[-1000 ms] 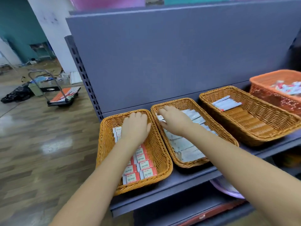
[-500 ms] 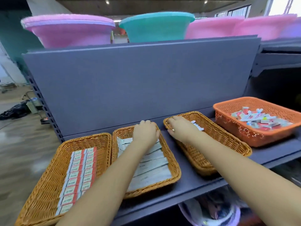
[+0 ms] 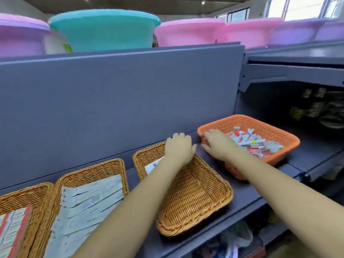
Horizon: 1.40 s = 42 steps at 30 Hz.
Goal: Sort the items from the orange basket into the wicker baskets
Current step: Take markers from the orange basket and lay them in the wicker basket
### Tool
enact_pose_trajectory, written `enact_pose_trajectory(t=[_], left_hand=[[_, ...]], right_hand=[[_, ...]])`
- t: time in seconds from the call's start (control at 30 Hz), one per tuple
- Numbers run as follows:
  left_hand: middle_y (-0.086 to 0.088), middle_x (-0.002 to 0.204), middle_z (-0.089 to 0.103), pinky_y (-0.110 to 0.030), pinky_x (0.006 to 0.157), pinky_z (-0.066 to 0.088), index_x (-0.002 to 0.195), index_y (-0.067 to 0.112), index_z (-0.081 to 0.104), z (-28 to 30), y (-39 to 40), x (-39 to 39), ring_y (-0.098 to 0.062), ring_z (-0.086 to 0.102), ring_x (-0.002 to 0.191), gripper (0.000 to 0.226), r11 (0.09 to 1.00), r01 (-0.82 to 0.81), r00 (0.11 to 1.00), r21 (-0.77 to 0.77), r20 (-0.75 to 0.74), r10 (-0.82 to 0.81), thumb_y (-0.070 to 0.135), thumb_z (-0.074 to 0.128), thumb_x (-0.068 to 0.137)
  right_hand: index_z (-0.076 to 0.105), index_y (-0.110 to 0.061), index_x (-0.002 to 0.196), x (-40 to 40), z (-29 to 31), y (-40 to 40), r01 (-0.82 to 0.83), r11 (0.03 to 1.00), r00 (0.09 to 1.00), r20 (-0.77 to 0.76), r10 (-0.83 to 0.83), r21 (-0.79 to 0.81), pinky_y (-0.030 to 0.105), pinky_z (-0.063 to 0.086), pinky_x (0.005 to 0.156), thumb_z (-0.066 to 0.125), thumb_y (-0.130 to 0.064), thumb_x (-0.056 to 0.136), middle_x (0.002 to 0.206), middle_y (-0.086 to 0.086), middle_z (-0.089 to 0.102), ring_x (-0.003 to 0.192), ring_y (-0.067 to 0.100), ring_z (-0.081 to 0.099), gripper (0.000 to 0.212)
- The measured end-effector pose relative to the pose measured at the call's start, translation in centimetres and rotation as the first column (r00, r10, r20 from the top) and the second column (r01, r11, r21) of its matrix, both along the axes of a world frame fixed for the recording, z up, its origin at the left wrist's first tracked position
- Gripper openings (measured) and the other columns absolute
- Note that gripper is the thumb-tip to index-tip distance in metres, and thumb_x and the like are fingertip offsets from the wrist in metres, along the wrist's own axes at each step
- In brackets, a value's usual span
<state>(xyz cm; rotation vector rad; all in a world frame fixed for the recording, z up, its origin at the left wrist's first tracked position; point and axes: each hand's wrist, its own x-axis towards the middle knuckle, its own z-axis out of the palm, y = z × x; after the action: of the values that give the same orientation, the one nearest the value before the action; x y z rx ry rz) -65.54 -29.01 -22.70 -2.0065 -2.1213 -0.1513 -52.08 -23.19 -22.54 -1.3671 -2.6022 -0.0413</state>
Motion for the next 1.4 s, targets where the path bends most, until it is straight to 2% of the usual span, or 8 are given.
enact_pose_trajectory(t=[0.3,0.57,0.8,1.0,1.1,1.17,1.27,1.4], left_hand=[[-0.011,0.129,0.052,-0.040,0.096,0.037,0.123,0.008,0.054,-0.2,6.8,6.0,-0.029,0.044,0.121,0.041,0.985,0.171,0.985,0.001,0.012,-0.171,0.037,0.035,0.100],[-0.012,0.127,0.053,-0.039,0.093,0.039,0.125,0.010,0.054,-0.6,11.3,11.4,-0.030,0.045,0.120,0.041,0.959,0.240,0.969,-0.148,0.090,-0.228,0.038,0.045,0.096],[-0.015,0.110,0.063,-0.036,0.075,0.042,0.104,0.005,0.062,-1.8,15.1,16.1,-0.032,0.057,0.100,0.030,0.928,0.158,0.979,-0.337,0.177,-0.102,0.029,0.054,0.089],[-0.017,0.109,0.064,-0.032,0.072,0.038,0.113,0.002,0.057,-1.3,16.0,17.4,-0.031,0.056,0.091,0.040,0.915,0.105,0.945,-0.390,0.325,0.029,0.036,0.046,0.096],[-0.012,0.102,0.065,-0.030,0.071,0.036,0.112,0.005,0.052,-0.9,16.1,17.3,-0.025,0.054,0.085,0.032,0.900,0.115,0.910,-0.420,0.407,0.074,0.031,0.054,0.093],[-0.011,0.088,0.064,-0.027,0.061,0.035,0.093,0.010,0.050,-0.9,16.2,17.1,-0.021,0.049,0.070,0.021,0.875,0.110,0.903,-0.470,0.415,0.109,0.031,0.053,0.094],[-0.006,0.066,0.056,-0.026,0.049,0.035,0.074,0.016,0.040,-0.7,15.9,16.8,-0.018,0.044,0.053,0.031,0.853,0.102,0.887,-0.511,0.435,0.155,0.035,0.046,0.097],[-0.014,0.077,0.062,-0.029,0.052,0.036,0.086,0.008,0.050,-0.5,16.2,16.0,-0.020,0.044,0.053,0.018,0.874,0.052,0.848,-0.483,0.483,0.216,0.013,0.038,0.097]], right_hand=[[0.053,-0.005,0.119,7.3,-1.1,5.1,0.199,0.978,0.980,-0.007,-0.200,-0.061,0.039,0.040,0.094,0.044,-0.028,0.097,0.123,0.013,0.052,0.118,0.030,0.047,0.033],[0.048,-0.009,0.131,12.9,-1.0,9.7,0.199,0.977,0.980,0.019,-0.198,-0.071,0.035,0.037,0.099,0.047,-0.025,0.094,0.130,0.011,0.050,0.122,0.028,0.044,0.041],[0.054,-0.010,0.122,16.9,-1.2,13.3,0.147,0.986,0.989,0.029,-0.145,-0.078,0.038,0.043,0.091,0.047,-0.022,0.092,0.127,0.009,0.053,0.118,0.028,0.046,0.033],[0.054,-0.006,0.107,17.3,-1.1,14.9,0.025,0.999,1.000,0.014,-0.024,-0.039,0.037,0.041,0.082,0.044,-0.024,0.094,0.116,0.013,0.055,0.107,0.030,0.050,0.024],[0.054,-0.009,0.118,17.6,-1.2,15.0,-0.018,0.999,1.000,-0.007,0.018,-0.050,0.037,0.042,0.084,0.044,-0.024,0.095,0.121,0.011,0.054,0.110,0.029,0.051,0.029],[0.054,-0.012,0.121,17.7,-1.3,15.0,-0.044,0.997,0.999,-0.025,0.043,-0.057,0.037,0.042,0.083,0.043,-0.024,0.095,0.122,0.009,0.054,0.110,0.028,0.051,0.030],[0.054,-0.010,0.116,17.8,-1.5,15.1,-0.067,0.996,0.997,-0.036,0.065,-0.055,0.036,0.041,0.080,0.042,-0.025,0.095,0.119,0.010,0.055,0.106,0.029,0.052,0.028],[0.052,-0.011,0.127,17.9,-1.2,14.8,-0.089,0.994,0.995,-0.046,0.086,-0.059,0.039,0.043,0.089,0.045,-0.028,0.096,0.127,0.010,0.053,0.114,0.028,0.051,0.036]])
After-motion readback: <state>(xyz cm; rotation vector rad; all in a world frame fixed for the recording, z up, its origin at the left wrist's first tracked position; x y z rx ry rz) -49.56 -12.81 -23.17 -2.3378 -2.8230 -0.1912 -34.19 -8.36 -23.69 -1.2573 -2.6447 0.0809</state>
